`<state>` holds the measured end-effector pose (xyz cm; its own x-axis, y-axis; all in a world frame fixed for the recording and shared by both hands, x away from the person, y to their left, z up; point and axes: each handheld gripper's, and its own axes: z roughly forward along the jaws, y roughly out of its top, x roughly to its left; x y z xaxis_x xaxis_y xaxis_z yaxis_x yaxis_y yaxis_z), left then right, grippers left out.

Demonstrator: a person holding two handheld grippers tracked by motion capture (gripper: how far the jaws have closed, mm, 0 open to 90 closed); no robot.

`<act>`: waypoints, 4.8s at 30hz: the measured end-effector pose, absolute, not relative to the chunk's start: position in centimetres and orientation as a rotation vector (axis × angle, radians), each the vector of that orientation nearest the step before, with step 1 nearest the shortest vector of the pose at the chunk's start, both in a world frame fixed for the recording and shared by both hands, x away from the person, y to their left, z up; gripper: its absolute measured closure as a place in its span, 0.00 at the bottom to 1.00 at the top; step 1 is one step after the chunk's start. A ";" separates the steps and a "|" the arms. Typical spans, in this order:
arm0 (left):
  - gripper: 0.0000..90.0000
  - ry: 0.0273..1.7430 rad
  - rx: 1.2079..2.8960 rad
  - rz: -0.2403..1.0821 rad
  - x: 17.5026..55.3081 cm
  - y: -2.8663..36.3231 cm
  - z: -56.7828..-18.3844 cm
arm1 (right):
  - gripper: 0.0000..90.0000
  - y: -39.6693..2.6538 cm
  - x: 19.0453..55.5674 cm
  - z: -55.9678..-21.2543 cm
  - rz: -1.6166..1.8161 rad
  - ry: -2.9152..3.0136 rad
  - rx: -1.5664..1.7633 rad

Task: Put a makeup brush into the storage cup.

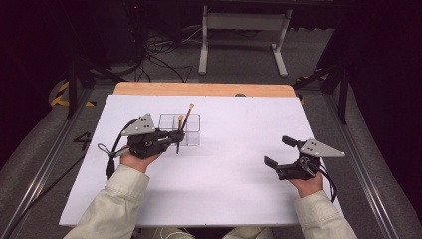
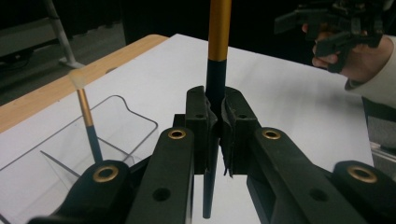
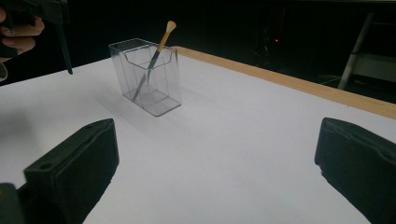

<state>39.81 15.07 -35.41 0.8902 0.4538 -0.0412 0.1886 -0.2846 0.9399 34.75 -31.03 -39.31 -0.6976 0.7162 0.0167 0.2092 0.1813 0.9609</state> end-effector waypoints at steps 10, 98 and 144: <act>0.92 0.547 1.793 0.306 41.3 15.5 -34.9 | 0.00 -31.4 34.9 -40.7 1.500 2.000 0.898; 0.92 0.776 1.746 0.367 47.0 13.8 -39.4 | 0.01 -32.2 35.5 -42.6 1.493 1.998 0.968; 0.06 0.663 1.701 0.310 36.8 20.7 -39.6 | 0.01 -32.4 35.4 -42.4 1.508 1.993 0.932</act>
